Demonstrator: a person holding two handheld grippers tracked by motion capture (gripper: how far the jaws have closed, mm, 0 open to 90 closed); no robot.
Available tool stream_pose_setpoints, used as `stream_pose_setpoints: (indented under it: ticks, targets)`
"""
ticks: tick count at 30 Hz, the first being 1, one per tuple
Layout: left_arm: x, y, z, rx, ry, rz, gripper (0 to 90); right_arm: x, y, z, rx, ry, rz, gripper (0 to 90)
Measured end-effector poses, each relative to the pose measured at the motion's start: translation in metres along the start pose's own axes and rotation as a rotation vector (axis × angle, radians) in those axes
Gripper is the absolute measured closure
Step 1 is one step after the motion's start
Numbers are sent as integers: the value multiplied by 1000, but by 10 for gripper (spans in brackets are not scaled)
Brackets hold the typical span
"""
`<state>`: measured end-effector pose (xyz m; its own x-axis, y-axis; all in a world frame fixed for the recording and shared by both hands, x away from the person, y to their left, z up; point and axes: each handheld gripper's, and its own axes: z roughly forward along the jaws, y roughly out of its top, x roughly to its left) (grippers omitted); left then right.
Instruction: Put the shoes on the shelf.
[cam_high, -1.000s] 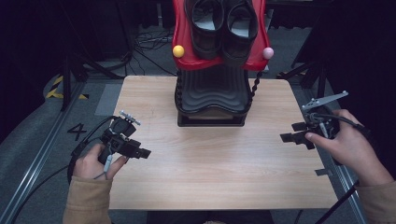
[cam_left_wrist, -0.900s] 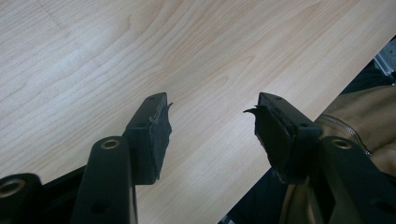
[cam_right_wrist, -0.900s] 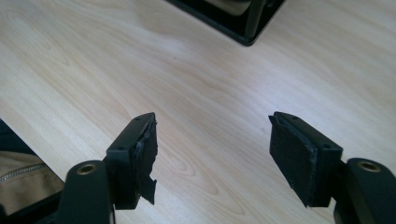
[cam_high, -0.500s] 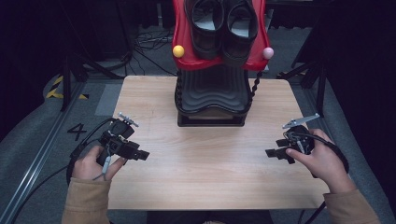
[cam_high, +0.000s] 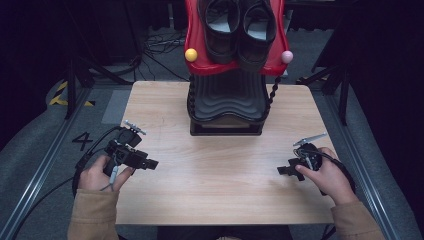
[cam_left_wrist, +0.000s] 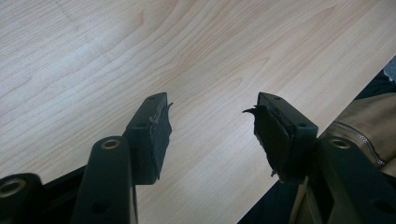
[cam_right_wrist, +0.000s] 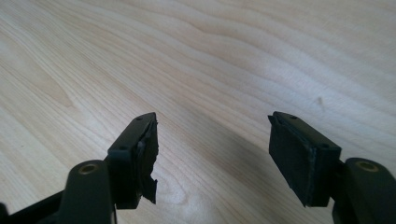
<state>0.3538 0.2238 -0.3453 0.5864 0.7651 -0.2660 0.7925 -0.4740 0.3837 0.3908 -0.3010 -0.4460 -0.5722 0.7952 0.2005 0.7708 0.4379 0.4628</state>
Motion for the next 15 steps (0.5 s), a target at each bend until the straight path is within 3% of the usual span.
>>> stream_pose_setpoints:
  ticks: [4, 8, 11, 15]
  targets:
    - [5, 0, 5, -2, 6, -4, 456, -2, -7, 13, 12, -45, -13, 338]
    - [11, 0, 13, 4, 0, -15, 453, -5, -11, 17, -10, -91, -37, 338]
    - [15, 0, 19, 9, 3, -22, 451, -7, -13, 17, -31, -96, -34, 338]
    - [19, -1, 29, 23, 20, -19, 446, -11, -16, 18, -79, -49, -3, 342]
